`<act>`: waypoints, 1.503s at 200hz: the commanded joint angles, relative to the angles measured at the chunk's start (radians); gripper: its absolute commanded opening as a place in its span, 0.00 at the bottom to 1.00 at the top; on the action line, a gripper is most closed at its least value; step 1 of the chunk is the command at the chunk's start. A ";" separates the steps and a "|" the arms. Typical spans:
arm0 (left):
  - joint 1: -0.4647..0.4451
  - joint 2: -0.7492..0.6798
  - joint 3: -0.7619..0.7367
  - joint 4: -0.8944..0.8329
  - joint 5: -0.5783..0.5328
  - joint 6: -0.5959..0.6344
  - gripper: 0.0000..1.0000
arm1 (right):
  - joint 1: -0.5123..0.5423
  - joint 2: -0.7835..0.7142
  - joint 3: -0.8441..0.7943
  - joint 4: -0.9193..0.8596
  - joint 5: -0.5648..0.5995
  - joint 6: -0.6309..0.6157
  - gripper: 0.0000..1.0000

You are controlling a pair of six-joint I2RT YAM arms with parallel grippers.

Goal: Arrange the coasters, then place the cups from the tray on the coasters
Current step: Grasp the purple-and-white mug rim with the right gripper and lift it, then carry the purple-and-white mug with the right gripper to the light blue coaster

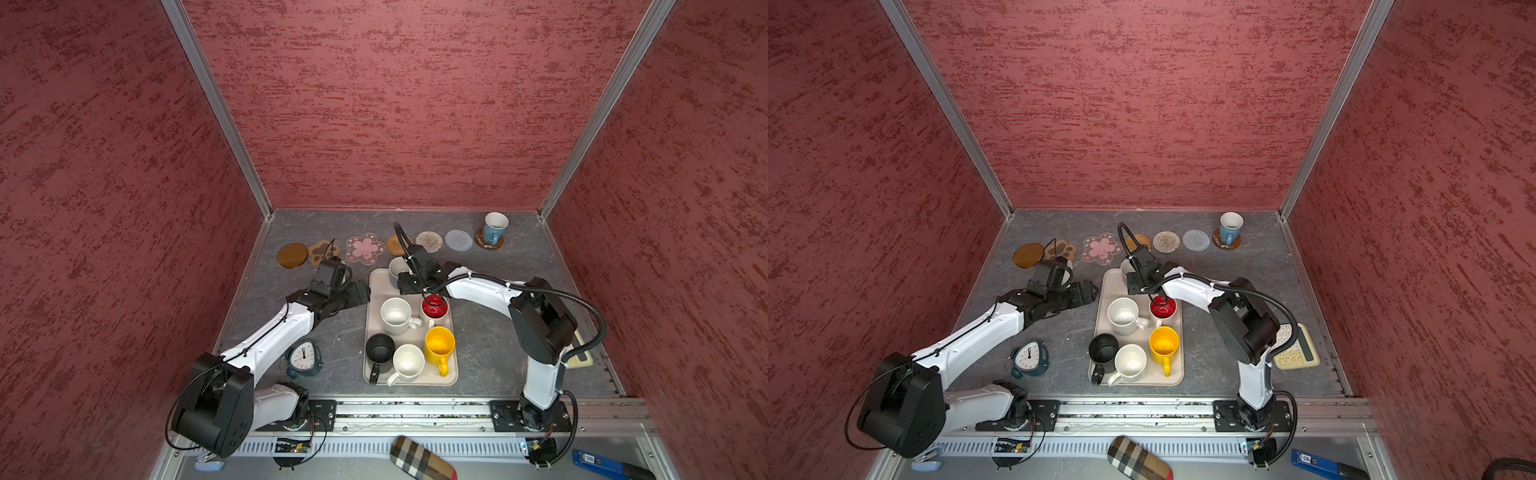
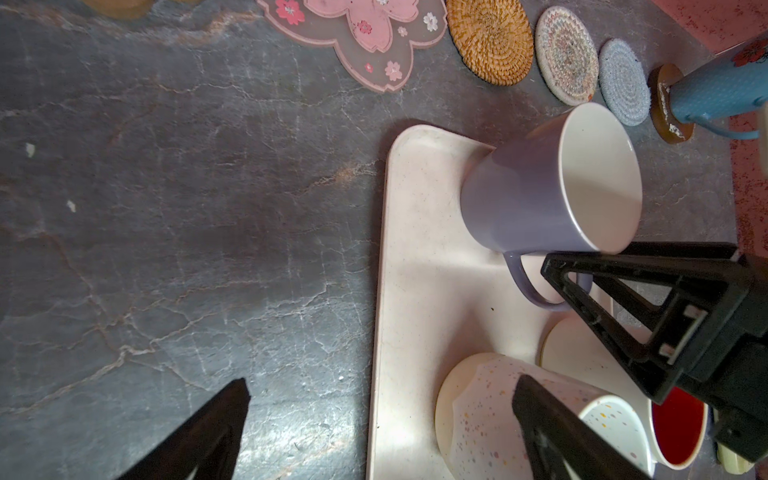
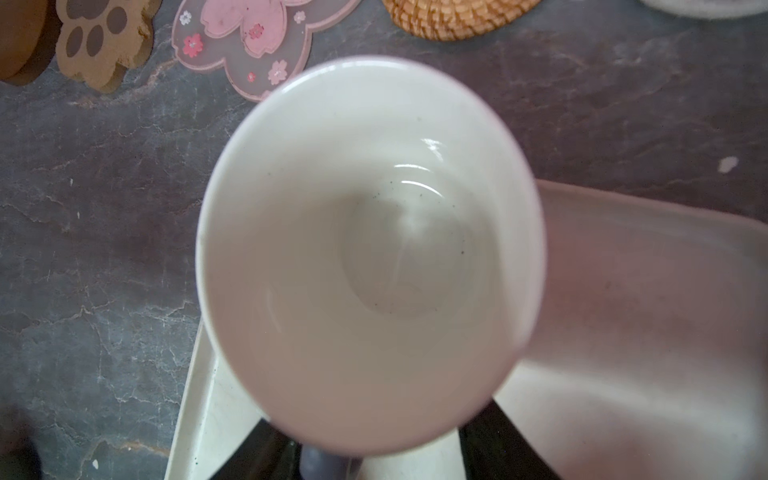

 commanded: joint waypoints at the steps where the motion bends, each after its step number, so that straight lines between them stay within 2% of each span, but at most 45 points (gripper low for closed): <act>1: 0.008 0.005 -0.013 0.035 0.015 0.011 1.00 | 0.006 0.026 0.042 -0.018 0.058 -0.001 0.51; 38: 0.011 0.005 -0.018 0.039 0.021 0.011 1.00 | 0.006 0.043 0.059 -0.034 0.082 -0.011 0.38; 70: 0.014 0.001 -0.020 0.041 0.022 0.011 1.00 | 0.006 0.045 0.060 -0.041 0.096 -0.019 0.34; 117: 0.014 -0.014 -0.019 0.030 0.033 0.008 1.00 | 0.006 0.035 0.061 -0.042 0.100 -0.026 0.22; 158: 0.011 -0.044 -0.012 0.014 0.048 -0.001 1.00 | 0.006 0.022 0.071 -0.049 0.106 -0.037 0.00; 236: -0.015 -0.069 0.036 -0.041 0.017 -0.007 1.00 | -0.011 -0.046 0.091 -0.069 0.133 -0.074 0.00; 300: -0.019 -0.005 0.114 -0.057 0.020 -0.004 1.00 | -0.093 -0.146 0.049 -0.080 0.136 -0.116 0.00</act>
